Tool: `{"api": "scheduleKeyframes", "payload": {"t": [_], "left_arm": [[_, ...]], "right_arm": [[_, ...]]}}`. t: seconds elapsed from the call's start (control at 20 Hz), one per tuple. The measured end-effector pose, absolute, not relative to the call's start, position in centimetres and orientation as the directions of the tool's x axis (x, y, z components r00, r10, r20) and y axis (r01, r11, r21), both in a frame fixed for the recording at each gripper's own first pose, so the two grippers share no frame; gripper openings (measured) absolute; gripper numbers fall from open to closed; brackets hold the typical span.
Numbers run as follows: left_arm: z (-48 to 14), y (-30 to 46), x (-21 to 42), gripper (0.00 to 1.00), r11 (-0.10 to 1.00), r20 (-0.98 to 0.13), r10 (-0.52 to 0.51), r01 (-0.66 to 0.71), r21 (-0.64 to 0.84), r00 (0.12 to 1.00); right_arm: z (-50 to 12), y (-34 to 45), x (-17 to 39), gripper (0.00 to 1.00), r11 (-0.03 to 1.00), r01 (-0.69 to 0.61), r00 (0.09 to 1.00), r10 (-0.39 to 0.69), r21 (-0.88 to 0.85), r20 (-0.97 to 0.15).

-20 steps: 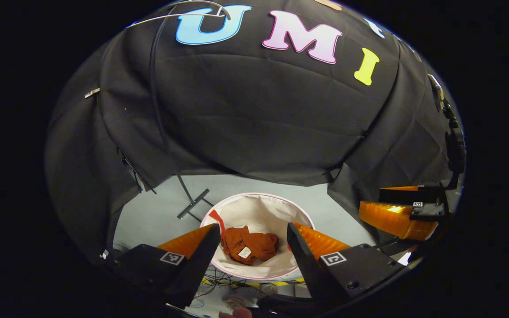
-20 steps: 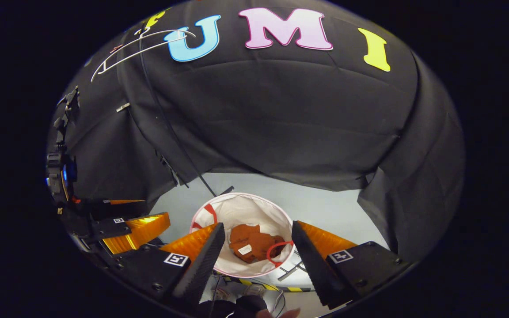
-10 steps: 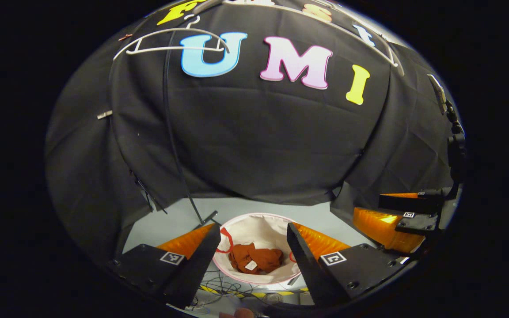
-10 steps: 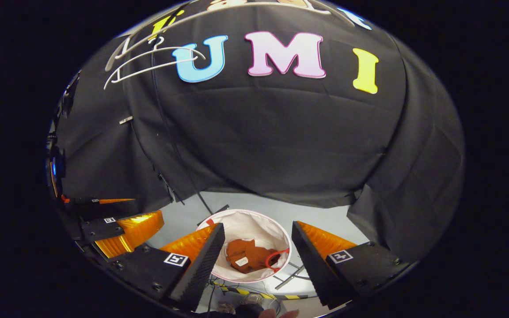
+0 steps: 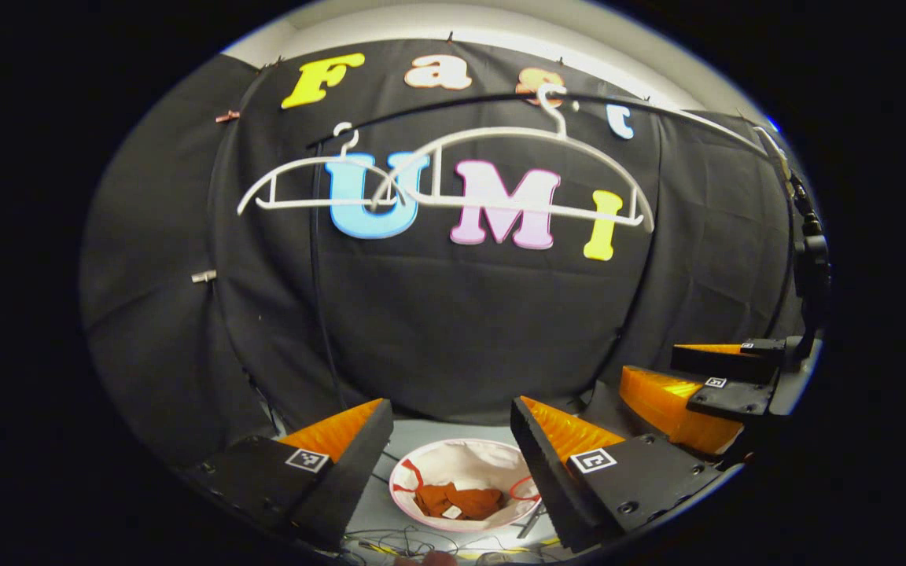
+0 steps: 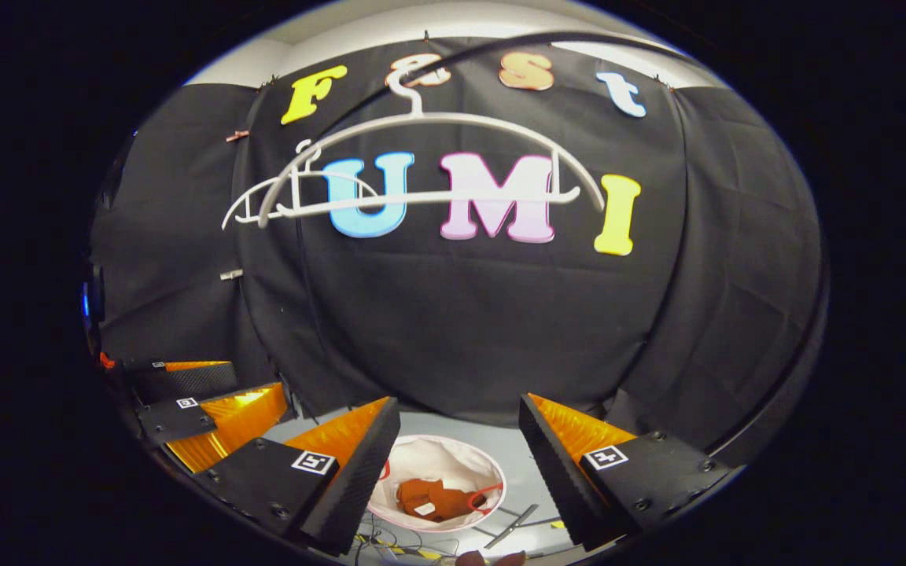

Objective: Grasp the clothes on the hanger with both hands and then place them into the laundry hamper below.

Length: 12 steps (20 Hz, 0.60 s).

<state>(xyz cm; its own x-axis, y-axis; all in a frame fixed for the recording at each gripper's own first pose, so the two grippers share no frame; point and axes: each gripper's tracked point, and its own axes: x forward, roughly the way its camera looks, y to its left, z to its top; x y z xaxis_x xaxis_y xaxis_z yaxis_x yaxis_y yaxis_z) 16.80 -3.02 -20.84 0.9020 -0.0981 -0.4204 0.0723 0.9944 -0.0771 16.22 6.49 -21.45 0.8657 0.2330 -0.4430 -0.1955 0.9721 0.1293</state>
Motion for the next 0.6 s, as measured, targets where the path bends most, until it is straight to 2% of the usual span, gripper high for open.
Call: {"api": "scheduleKeyframes", "payload": {"t": [0.5, 0.6], "left_arm": [[-9.3, 0.4, 11.7, 0.95, 0.995, -0.199, -0.08, 0.067, -0.073, 0.977], [-8.0, 0.8, 10.8, 0.92, 0.996, -0.172, -0.079, 0.069, -0.063, 0.982]], "right_arm": [[-9.4, 6.6, 11.6, 0.98, 0.983, -0.14, 0.953, 0.166, 0.119, -0.252], [-7.5, 6.7, 10.7, 0.98, 0.982, -0.137, 0.962, 0.163, 0.129, -0.22]]}}
